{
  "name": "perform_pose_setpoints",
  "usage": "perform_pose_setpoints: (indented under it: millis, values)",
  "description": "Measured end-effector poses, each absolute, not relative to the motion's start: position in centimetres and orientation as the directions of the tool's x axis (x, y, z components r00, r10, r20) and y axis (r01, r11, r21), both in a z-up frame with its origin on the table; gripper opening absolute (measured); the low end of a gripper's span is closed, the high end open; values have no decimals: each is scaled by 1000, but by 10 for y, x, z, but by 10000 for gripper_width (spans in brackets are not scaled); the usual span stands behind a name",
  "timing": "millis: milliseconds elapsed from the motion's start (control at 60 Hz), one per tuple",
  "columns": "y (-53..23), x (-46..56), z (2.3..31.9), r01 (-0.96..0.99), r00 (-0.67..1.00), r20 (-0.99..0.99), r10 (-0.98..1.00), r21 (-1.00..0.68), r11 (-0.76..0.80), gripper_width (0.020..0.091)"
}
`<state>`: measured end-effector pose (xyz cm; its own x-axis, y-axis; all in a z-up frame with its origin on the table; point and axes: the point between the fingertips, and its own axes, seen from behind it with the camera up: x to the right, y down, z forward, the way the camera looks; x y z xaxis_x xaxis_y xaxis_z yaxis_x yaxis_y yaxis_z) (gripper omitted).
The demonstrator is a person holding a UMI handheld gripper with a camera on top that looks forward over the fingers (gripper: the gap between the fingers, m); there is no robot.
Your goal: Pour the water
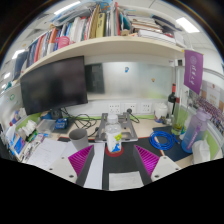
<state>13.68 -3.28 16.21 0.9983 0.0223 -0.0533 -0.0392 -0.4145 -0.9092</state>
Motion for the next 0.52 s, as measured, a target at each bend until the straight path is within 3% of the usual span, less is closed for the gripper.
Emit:
perform_pose_setpoints:
  millis: [267, 517]
  values:
    - [-80, 117, 221, -21, 1000, -24, 6, -939, -344, 800]
    - [-92, 118, 235, 12, 1000, 14, -5, -947, -320, 796]
